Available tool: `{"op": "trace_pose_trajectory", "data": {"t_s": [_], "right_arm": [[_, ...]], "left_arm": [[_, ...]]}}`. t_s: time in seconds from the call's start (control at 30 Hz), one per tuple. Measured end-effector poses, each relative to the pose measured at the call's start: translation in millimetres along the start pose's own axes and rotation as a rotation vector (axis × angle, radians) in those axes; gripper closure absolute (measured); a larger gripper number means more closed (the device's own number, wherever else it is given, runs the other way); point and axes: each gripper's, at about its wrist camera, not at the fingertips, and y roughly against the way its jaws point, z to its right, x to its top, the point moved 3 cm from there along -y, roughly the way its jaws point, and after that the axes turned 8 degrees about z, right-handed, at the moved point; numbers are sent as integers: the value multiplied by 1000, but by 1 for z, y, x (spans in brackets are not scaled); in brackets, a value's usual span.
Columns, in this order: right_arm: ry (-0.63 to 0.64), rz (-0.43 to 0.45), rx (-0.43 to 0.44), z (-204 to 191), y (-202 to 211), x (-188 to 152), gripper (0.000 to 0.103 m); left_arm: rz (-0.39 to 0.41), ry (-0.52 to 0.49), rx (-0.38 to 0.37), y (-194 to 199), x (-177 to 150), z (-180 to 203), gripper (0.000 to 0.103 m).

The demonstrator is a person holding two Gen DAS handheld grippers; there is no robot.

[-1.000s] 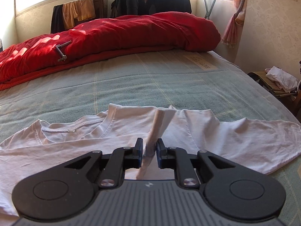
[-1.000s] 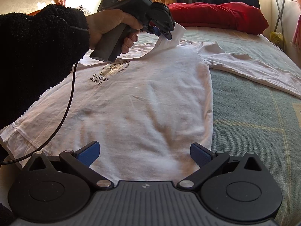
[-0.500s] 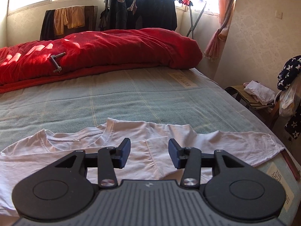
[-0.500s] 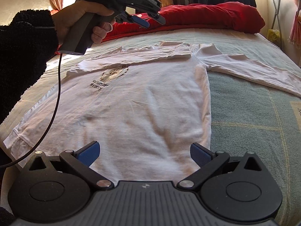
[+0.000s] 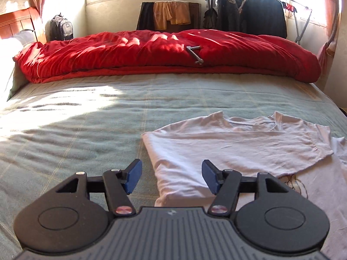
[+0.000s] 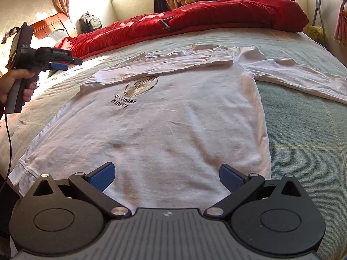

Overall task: Fold clothes
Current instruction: 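Move the open left gripper along the folded sleeve edge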

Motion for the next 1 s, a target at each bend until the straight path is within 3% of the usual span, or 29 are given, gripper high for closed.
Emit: {"op": "trace_pose_trajectory", "data": {"t_s": [0.2, 0.27, 0.37, 0.7, 0.9, 1.0], "right_arm": [[-4, -31, -5, -15, -11, 8, 0], [9, -33, -25, -20, -14, 11, 0], [25, -35, -50, -28, -18, 14, 0], [78, -64, -66, -50, -36, 19, 0], [95, -69, -57, -54, -39, 19, 0], [96, -69, -58, -53, -39, 17, 0]], "left_arm": [[-68, -14, -22, -20, -54, -18, 41], [-55, -39, -14, -28, -62, -17, 41], [4, -29, -6, -32, -62, -18, 40], [63, 117, 63, -35, -67, -48, 38], [33, 148, 7, -27, -67, -61, 35], [64, 156, -40, -9, -60, -61, 35]]}}
